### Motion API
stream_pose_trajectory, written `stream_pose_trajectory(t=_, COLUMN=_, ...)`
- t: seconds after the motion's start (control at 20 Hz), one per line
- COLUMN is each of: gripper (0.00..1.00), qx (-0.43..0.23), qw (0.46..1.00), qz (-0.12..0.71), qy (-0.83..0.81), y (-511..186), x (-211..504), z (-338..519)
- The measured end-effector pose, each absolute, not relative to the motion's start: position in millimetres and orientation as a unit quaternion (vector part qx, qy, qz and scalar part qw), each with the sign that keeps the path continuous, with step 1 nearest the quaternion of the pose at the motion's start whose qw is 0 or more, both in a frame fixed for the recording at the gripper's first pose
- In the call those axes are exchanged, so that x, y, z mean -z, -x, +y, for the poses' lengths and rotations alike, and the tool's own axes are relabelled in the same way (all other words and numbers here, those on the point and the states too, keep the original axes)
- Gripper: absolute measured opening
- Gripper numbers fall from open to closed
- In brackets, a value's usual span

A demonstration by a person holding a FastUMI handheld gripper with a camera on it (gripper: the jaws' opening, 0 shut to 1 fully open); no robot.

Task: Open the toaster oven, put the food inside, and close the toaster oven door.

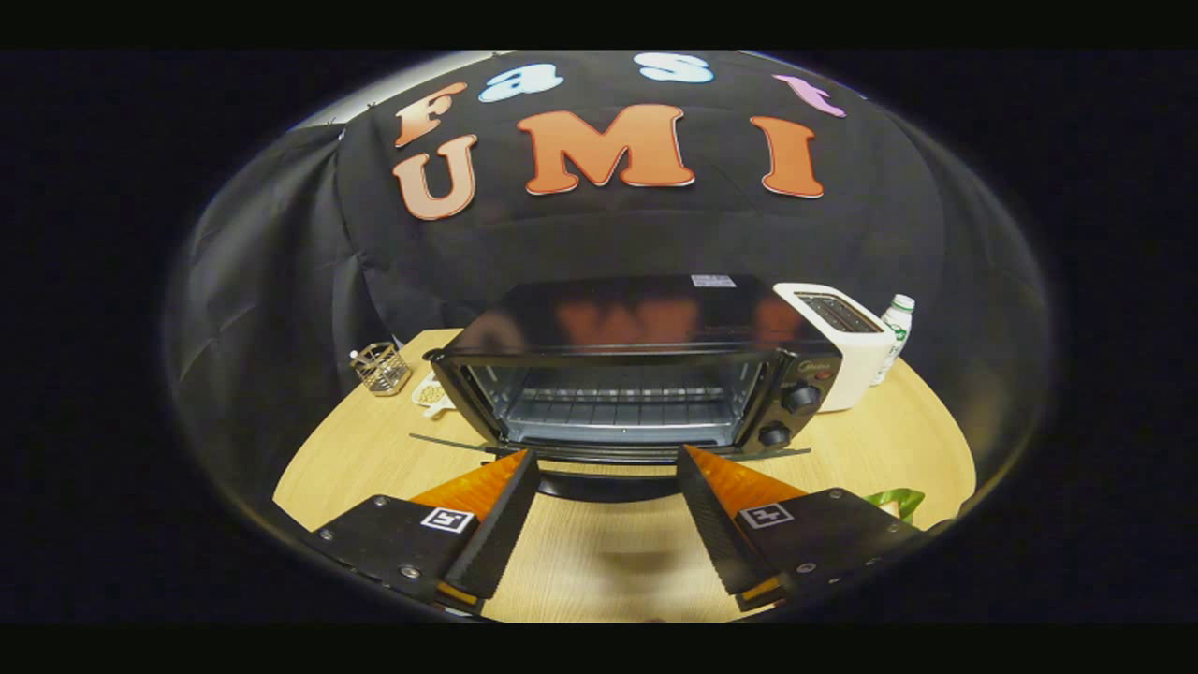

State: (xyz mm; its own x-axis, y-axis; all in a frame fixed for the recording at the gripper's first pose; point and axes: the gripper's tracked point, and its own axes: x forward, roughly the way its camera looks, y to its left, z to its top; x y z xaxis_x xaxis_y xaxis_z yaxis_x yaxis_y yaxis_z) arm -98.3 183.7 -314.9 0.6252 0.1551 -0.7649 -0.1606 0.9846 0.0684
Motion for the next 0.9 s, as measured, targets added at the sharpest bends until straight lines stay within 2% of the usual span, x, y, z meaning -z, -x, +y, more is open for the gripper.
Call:
stream_pose_trajectory(t=0.3, gripper=0.88, qx=-0.101, qw=0.882, qz=0.46, qy=0.013, y=137.4, x=332.0, z=178.5)
stream_pose_trajectory(t=0.45, gripper=0.83, qx=-0.113, qw=0.878, qz=0.463, qy=0.048, y=149.9, x=343.3, z=177.8)
stream_pose_trajectory(t=0.7, gripper=0.83, qx=-0.135, qw=0.831, qz=0.539, qy=0.004, y=189.1, x=373.5, z=192.6)
stream_pose_trajectory(t=0.9, gripper=0.83, qx=-0.125, qw=0.806, qz=0.578, qy=-0.006, y=194.2, x=403.5, z=193.7)
